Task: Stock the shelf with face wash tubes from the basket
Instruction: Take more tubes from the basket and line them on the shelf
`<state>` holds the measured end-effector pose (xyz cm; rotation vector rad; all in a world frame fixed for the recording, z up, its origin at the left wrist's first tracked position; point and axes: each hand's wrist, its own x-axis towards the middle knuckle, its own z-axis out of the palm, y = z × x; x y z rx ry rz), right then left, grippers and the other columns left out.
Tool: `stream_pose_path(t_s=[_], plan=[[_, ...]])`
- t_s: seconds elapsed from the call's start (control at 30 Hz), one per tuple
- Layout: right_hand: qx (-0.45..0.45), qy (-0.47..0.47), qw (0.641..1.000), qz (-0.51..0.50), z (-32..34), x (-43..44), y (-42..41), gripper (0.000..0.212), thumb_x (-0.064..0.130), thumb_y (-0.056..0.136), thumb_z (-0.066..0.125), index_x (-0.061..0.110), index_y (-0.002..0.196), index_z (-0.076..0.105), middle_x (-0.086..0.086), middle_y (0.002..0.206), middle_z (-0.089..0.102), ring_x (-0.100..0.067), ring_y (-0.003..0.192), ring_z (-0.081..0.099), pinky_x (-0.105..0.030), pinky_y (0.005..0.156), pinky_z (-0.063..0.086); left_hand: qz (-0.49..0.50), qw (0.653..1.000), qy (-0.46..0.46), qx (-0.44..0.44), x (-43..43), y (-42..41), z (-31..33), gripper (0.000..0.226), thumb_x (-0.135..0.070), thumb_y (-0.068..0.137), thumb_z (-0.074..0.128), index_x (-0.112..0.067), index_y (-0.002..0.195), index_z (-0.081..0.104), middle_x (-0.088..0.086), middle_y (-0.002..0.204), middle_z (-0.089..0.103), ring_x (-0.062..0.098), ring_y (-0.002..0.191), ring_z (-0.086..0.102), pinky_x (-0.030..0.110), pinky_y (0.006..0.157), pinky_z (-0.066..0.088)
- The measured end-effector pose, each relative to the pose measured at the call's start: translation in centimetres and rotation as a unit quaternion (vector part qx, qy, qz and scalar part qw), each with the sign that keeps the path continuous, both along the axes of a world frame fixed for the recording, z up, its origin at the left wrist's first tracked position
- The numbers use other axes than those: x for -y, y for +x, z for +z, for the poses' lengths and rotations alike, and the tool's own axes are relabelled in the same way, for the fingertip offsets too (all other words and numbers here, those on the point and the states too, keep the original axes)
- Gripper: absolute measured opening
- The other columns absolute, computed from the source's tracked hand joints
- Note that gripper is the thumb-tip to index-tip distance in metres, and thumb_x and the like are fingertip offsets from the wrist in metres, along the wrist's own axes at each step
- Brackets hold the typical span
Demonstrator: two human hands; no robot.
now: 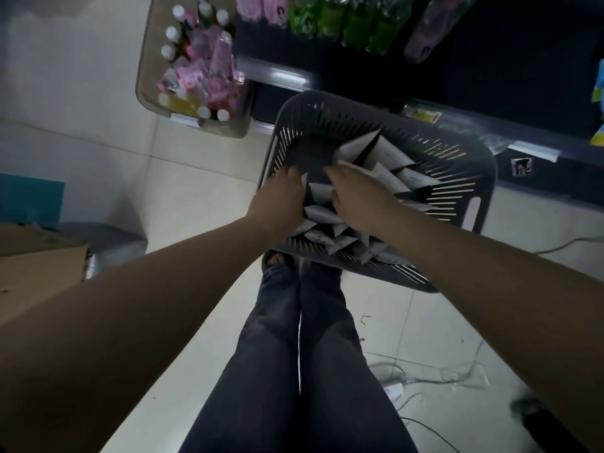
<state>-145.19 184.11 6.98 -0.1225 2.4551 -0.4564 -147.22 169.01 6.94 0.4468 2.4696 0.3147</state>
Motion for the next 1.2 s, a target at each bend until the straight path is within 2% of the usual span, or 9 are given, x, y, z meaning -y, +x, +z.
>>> stream_pose_path(t_s=[0.1, 0.2, 0.6, 0.67, 0.77, 0.9, 1.03, 1.13, 1.2], plan=[[0.013, 0.005, 1.000, -0.016, -1.9, -0.2, 0.7, 0.037, 0.007, 0.097, 0.039, 0.005, 0.133, 0.044, -0.018, 0.128, 0.054, -0.033, 0.109, 0.055, -0.035, 0.082, 0.047, -0.017, 0.999, -0.033, 0.008, -0.3, -0.3, -1.2, 0.029, -0.001, 0.087, 0.048, 0.001, 0.116, 0.046, 0.021, 0.120, 0.053, 0.039, 0.108, 0.055, 0.043, 0.084, 0.044], [0.025, 0.011, 0.999, -0.029, -3.5, -0.4, 1.1, 0.032, 0.007, 0.095, 0.042, 0.008, 0.125, 0.052, -0.015, 0.112, 0.062, -0.031, 0.096, 0.060, -0.029, 0.069, 0.043, -0.038, 0.998, -0.057, 0.009, -0.7, -0.6, -2.1, 0.030, -0.001, 0.087, 0.049, 0.001, 0.117, 0.047, 0.021, 0.115, 0.059, 0.040, 0.106, 0.058, 0.042, 0.082, 0.045], [-0.041, 0.006, 0.997, -0.065, -6.8, -1.3, 0.0, 0.027, 0.010, 0.097, 0.043, 0.008, 0.110, 0.066, -0.012, 0.108, 0.066, -0.025, 0.096, 0.060, -0.026, 0.067, 0.032, -0.023, 0.998, -0.052, -0.024, -0.6, -0.8, -4.0, 0.024, -0.004, 0.090, 0.044, -0.001, 0.110, 0.056, 0.021, 0.109, 0.063, 0.041, 0.101, 0.060, 0.043, 0.077, 0.048], [-0.014, 0.002, 0.997, -0.073, -7.6, -1.3, -0.8, 0.025, 0.010, 0.098, 0.043, 0.005, 0.109, 0.065, -0.014, 0.111, 0.064, -0.027, 0.101, 0.059, -0.025, 0.067, 0.032, -0.032, 0.998, -0.050, -0.032, -0.4, -0.9, -4.2, 0.024, -0.003, 0.089, 0.044, -0.001, 0.110, 0.056, 0.022, 0.108, 0.063, 0.042, 0.101, 0.059, 0.043, 0.077, 0.048], [0.063, 0.000, 0.996, -0.067, -7.8, -1.4, -1.6, 0.030, 0.006, 0.099, 0.043, -0.001, 0.124, 0.058, -0.017, 0.128, 0.057, -0.027, 0.118, 0.053, -0.015, 0.069, 0.037, -0.044, 0.997, -0.056, -0.042, -0.4, -1.0, -4.2, 0.025, 0.001, 0.088, 0.042, 0.000, 0.108, 0.056, 0.022, 0.107, 0.062, 0.042, 0.100, 0.059, 0.042, 0.074, 0.046], [-0.040, 0.002, 0.997, -0.069, -5.5, -1.9, -1.3, 0.026, 0.002, 0.095, 0.043, 0.003, 0.106, 0.067, -0.016, 0.102, 0.066, -0.027, 0.090, 0.061, -0.028, 0.066, 0.037, -0.055, 0.996, -0.054, -0.037, -0.6, -1.4, -3.2, 0.025, 0.004, 0.086, 0.043, 0.001, 0.108, 0.055, 0.022, 0.108, 0.062, 0.041, 0.101, 0.059, 0.041, 0.077, 0.046], [-0.062, -0.001, 0.996, -0.065, -2.9, -2.3, -1.9, 0.026, 0.006, 0.096, 0.043, 0.002, 0.104, 0.067, -0.017, 0.097, 0.067, -0.029, 0.087, 0.061, -0.033, 0.069, 0.044, -0.064, 0.996, -0.037, -0.045, -0.6, -2.6, -1.5, 0.028, 0.003, 0.087, 0.043, 0.000, 0.111, 0.056, 0.020, 0.112, 0.061, 0.038, 0.104, 0.059, 0.039, 0.082, 0.046], [-0.067, 0.007, 0.996, -0.066, -0.8, -2.5, -2.5, 0.026, 0.006, 0.096, 0.042, 0.003, 0.101, 0.068, -0.015, 0.093, 0.067, -0.029, 0.086, 0.062, -0.030, 0.063, 0.038, -0.081, 0.995, -0.021, -0.060, -0.6, -3.6, 0.0, 0.026, 0.001, 0.087, 0.046, -0.001, 0.110, 0.058, 0.021, 0.109, 0.063, 0.039, 0.102, 0.060, 0.041, 0.083, 0.047], [-0.067, 0.012, 0.995, -0.074, 1.1, -2.5, -2.8, 0.026, 0.005, 0.094, 0.043, 0.003, 0.100, 0.068, -0.015, 0.093, 0.067, -0.029, 0.087, 0.063, -0.032, 0.067, 0.045, -0.094, 0.994, -0.006, -0.064, -0.6, -4.3, 1.2, 0.024, -0.002, 0.088, 0.046, -0.002, 0.108, 0.059, 0.019, 0.106, 0.064, 0.037, 0.101, 0.061, 0.041, 0.082, 0.048]])
